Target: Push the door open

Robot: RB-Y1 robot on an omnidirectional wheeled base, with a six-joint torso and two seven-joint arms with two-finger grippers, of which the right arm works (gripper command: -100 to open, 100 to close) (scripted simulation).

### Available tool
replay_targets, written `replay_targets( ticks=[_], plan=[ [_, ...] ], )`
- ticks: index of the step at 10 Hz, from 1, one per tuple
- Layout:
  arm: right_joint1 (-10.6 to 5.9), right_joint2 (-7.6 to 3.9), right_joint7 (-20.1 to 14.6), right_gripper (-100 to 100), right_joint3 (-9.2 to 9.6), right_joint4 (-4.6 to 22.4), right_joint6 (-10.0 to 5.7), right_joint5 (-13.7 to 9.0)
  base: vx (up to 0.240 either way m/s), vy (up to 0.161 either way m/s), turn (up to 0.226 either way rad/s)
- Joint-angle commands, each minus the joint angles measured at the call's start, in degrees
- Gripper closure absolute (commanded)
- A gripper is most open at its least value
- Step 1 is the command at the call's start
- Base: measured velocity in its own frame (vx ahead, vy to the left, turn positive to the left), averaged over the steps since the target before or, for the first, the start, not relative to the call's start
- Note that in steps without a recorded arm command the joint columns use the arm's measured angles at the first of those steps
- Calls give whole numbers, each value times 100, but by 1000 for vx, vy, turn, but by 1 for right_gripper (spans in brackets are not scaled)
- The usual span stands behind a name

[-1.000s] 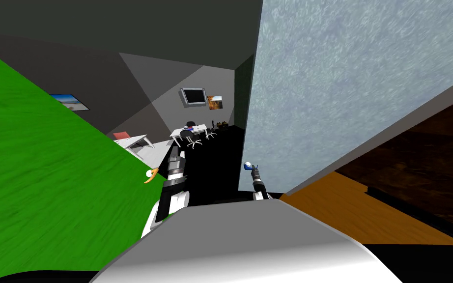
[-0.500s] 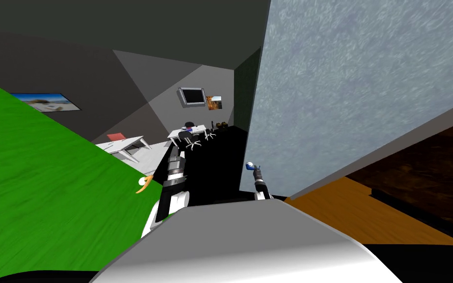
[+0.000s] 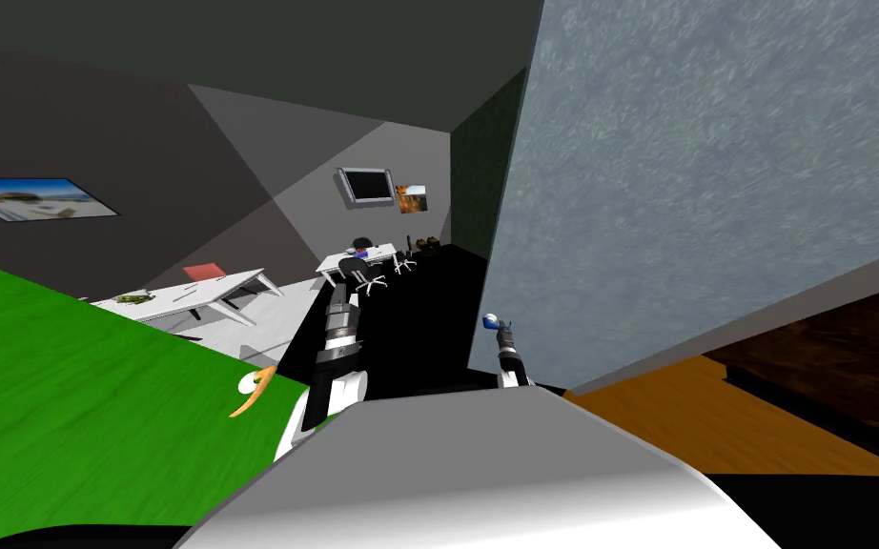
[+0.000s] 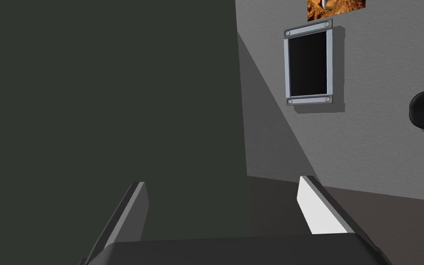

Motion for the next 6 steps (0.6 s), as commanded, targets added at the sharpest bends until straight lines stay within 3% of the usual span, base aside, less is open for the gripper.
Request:
replay_targets(
  ticks=[1, 3, 4, 5, 6],
  plan=[
    [-82, 20, 36, 100, -99, 59, -60, -49, 222, 72, -72],
    [-87, 105, 76, 100, -216, 61, -60, -111, 212, 56, -64],
    [-48, 45, 59, 100, -214, 76, -52, -105, 86, 12, -40],
    [-49, -27, 92, 100, -334, 62, -66, -170, 168, 16, -53],
    [-49, -37, 100, 100, -357, 61, -67, -183, 195, 18, -52]
  ],
)
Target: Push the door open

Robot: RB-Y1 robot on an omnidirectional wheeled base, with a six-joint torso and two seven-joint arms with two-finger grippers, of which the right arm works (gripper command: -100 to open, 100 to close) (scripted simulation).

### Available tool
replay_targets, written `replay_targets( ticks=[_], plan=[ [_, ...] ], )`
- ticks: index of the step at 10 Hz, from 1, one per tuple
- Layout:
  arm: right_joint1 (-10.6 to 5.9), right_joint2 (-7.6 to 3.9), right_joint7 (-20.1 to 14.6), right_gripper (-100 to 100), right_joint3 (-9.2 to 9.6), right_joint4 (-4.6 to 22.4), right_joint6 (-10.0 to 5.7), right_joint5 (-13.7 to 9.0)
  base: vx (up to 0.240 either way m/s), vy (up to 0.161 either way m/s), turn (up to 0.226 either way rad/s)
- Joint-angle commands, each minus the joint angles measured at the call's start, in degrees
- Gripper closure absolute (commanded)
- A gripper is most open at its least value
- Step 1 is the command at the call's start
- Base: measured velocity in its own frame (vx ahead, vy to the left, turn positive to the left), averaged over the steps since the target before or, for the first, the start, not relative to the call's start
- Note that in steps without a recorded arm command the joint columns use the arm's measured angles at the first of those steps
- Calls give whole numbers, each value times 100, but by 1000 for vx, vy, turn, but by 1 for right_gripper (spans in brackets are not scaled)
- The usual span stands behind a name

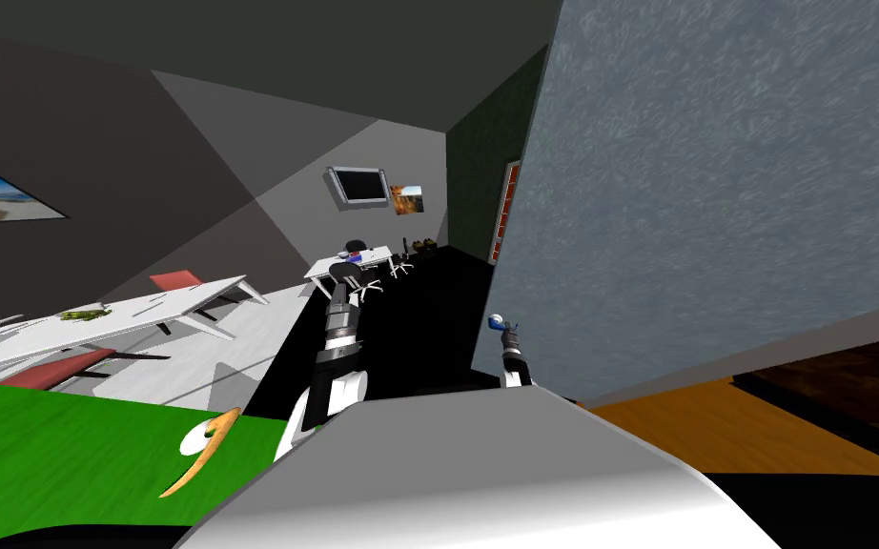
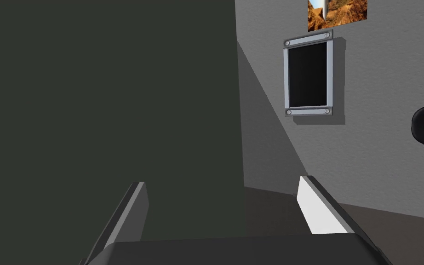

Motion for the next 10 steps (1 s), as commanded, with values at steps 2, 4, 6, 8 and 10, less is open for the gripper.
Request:
replay_targets(
  ticks=[2, 4, 6, 8, 10],
  plan=[
    [-4, -73, 46, 100, -169, -60, -18, -94, 214, 45, -47],
    [-1, -70, 87, 100, -292, -63, -22, -164, 202, 35, -55],
    [2, -28, 134, 100, -435, -67, -26, -246, 229, 49, -65],
    [4, 35, 169, 100, -542, -69, -29, -307, 206, 33, -66],
    [38, -72, 196, 100, -662, -51, -38, -369, 118, 2, -50]
  ],
)
